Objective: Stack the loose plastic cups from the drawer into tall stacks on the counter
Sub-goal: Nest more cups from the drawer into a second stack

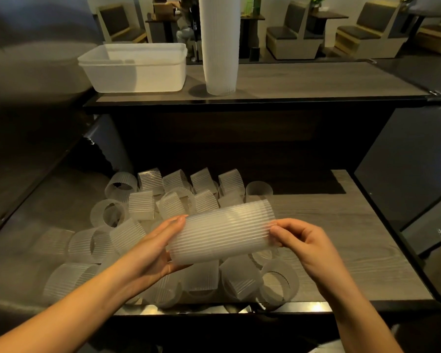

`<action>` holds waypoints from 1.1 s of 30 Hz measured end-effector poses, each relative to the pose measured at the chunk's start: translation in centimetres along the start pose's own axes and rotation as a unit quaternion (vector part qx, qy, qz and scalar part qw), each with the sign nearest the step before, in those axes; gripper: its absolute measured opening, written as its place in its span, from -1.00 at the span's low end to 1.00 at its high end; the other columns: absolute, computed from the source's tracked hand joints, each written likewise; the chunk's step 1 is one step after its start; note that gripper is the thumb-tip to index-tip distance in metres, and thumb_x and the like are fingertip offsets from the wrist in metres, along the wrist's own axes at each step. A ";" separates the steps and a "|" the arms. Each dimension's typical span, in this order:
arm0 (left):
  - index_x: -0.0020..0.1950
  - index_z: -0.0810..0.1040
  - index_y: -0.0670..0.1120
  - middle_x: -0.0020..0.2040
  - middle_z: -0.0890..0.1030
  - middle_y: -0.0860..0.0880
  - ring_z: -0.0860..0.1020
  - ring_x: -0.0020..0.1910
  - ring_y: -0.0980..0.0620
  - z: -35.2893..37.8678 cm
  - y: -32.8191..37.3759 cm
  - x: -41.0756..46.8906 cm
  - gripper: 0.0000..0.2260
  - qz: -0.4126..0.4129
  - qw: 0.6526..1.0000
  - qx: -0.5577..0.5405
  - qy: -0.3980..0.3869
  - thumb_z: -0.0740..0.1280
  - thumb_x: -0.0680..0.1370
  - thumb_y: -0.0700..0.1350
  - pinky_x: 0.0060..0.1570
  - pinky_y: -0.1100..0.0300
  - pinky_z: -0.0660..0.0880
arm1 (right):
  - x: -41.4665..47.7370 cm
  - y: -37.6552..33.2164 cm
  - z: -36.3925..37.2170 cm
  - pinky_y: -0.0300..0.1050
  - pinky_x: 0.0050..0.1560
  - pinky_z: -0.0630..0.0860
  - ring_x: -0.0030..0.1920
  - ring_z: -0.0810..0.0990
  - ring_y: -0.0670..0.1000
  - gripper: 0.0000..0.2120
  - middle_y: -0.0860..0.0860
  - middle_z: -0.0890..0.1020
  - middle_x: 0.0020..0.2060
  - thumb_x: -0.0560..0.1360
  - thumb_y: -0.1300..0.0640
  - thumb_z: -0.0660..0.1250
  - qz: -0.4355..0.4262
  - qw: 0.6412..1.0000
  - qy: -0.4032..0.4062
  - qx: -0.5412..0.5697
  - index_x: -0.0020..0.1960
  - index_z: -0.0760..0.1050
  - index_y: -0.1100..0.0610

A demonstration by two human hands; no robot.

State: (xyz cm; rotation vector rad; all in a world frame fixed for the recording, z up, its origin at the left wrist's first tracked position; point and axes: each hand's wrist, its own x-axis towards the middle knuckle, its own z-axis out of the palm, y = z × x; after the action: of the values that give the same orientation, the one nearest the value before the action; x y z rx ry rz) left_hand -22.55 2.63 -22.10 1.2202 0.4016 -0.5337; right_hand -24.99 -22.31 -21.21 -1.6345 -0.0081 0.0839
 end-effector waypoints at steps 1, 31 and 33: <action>0.22 0.51 -0.05 0.26 0.47 -0.15 0.48 0.20 -0.17 0.0 0.0 0.0 -0.54 -0.001 1.000 -0.004 -0.002 0.34 0.33 0.01 -0.01 -0.03 0.52 | 0.0 0.0 0.1 -0.40 -0.19 0.50 -0.21 0.61 -0.22 -0.85 -0.13 0.69 -0.26 0.43 0.23 0.28 -0.003 1.000 0.002 0.002 -0.16 0.60 0.05; 0.20 0.53 -0.04 0.28 0.47 -0.14 0.50 0.19 -0.14 -1.2 0.1 -0.6 -0.56 0.009 1.000 -0.006 -0.011 0.35 0.34 0.03 -0.12 0.04 0.58 | 5.5 10.1 -2.1 -0.19 -0.11 0.50 -0.03 0.51 -0.01 -0.72 0.10 0.50 0.07 0.50 0.11 0.29 0.118 0.926 0.058 -0.354 0.17 0.42 0.17; 0.20 0.54 -0.04 0.27 0.48 -0.13 0.50 0.19 -0.14 -1.2 0.2 -0.6 -0.56 0.009 1.000 -0.005 -0.009 0.35 0.34 0.03 -0.13 0.04 0.59 | 5.6 10.3 -2.1 -0.14 -0.10 0.54 -0.06 0.51 0.00 -0.76 0.07 0.48 0.01 0.48 0.13 0.31 0.109 0.922 0.070 -0.364 0.12 0.42 0.16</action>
State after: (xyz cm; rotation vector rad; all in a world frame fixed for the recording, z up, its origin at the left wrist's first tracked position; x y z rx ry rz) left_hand -22.95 3.93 -21.97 1.2070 0.3765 -0.5259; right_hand -19.79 -24.75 -31.65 -2.3821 0.2854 0.1453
